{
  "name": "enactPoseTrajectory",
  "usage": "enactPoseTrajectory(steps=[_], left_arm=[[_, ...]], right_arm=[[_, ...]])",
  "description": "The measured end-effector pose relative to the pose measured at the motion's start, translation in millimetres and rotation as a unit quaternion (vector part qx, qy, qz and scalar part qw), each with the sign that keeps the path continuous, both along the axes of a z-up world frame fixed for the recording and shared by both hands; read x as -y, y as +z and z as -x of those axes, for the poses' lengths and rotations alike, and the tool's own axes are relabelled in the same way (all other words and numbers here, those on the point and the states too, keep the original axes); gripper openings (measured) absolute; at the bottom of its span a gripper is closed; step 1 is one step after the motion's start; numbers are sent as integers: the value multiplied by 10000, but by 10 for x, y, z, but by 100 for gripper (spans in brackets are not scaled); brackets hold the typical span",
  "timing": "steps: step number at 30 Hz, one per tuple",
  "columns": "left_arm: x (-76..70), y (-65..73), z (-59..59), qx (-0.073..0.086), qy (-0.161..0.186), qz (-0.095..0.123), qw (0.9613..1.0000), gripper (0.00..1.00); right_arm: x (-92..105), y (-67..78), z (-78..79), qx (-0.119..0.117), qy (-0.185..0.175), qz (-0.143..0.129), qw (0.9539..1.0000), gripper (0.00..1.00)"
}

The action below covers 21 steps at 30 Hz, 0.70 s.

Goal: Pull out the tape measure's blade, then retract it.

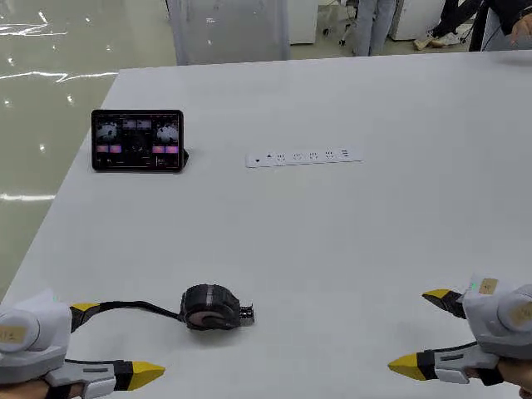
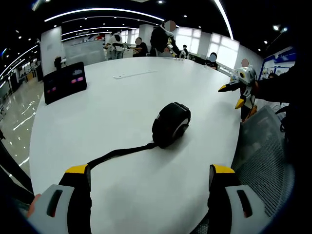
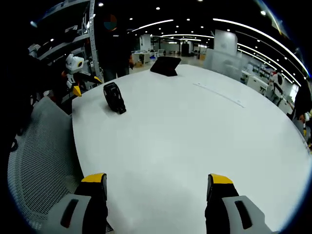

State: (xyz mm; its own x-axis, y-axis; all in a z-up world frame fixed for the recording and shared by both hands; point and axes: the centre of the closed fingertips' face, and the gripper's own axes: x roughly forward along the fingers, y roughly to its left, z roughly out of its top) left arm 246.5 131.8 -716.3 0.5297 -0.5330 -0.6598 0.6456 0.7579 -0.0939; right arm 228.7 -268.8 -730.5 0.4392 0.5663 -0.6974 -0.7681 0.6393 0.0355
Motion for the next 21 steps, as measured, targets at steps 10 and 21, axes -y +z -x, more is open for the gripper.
enactPoseTrajectory(steps=[10,21], left_arm=[[-177,42,68,24,101,-57,9999,99],[-287,12,123,-10,47,-170,9998,99]], right_arm=[[259,-26,117,-91,-254,-47,9996,96],[349,36,96,38,-322,-35,9995,99]])
